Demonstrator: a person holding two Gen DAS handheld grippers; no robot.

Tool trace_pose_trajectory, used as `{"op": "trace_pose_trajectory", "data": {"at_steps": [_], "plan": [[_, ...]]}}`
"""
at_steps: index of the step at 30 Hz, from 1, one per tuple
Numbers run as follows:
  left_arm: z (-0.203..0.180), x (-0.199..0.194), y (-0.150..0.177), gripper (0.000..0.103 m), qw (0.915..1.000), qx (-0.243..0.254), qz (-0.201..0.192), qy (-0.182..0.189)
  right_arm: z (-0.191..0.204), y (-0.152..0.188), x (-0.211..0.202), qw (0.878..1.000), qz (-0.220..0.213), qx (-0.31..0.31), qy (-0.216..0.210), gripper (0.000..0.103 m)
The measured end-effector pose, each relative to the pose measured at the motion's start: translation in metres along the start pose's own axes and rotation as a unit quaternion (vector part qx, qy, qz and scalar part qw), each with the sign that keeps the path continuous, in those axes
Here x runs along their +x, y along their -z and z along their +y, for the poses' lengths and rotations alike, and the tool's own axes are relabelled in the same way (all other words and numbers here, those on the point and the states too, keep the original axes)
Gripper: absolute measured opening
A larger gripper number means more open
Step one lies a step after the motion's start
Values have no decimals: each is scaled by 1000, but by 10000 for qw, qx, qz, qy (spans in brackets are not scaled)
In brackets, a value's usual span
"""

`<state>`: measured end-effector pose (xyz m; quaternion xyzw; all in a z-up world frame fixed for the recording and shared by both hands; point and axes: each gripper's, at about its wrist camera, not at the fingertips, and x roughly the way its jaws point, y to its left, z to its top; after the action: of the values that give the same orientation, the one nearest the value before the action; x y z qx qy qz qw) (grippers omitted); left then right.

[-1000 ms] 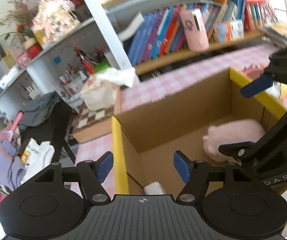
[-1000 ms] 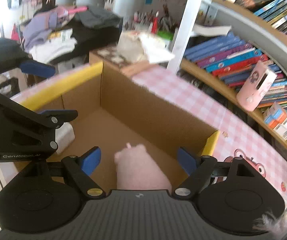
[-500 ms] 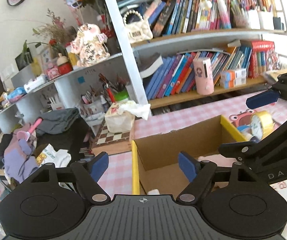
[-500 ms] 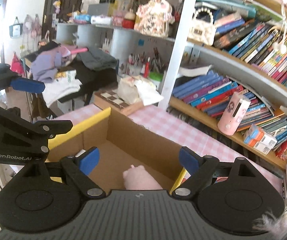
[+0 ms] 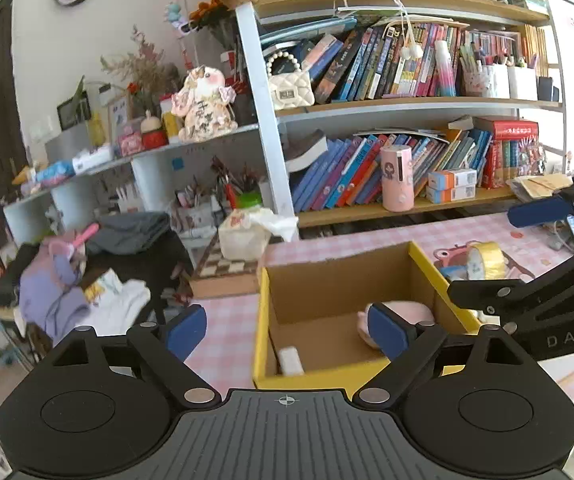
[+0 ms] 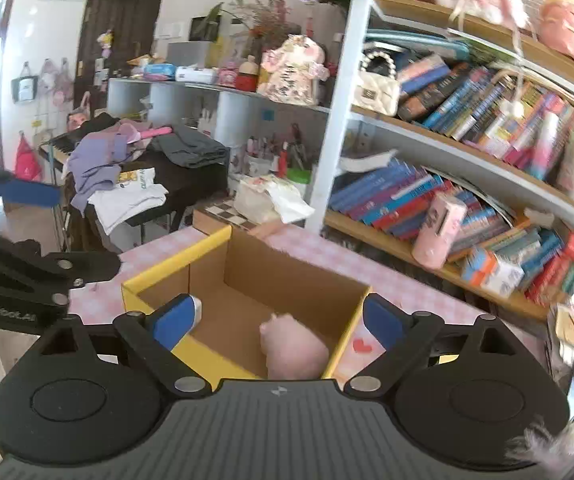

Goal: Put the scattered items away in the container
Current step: 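Raise both open grippers out of the yellow box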

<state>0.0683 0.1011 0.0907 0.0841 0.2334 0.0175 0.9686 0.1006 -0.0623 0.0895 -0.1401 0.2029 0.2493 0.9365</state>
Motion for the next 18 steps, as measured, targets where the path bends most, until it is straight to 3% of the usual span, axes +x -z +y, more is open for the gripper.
{"op": "trace_pose_trajectory", "data": {"at_steps": [18], "plan": [[-12, -40, 70, 93, 9974, -363, 619, -80, 33, 69, -37, 9982, 552, 190, 126, 95]]}}
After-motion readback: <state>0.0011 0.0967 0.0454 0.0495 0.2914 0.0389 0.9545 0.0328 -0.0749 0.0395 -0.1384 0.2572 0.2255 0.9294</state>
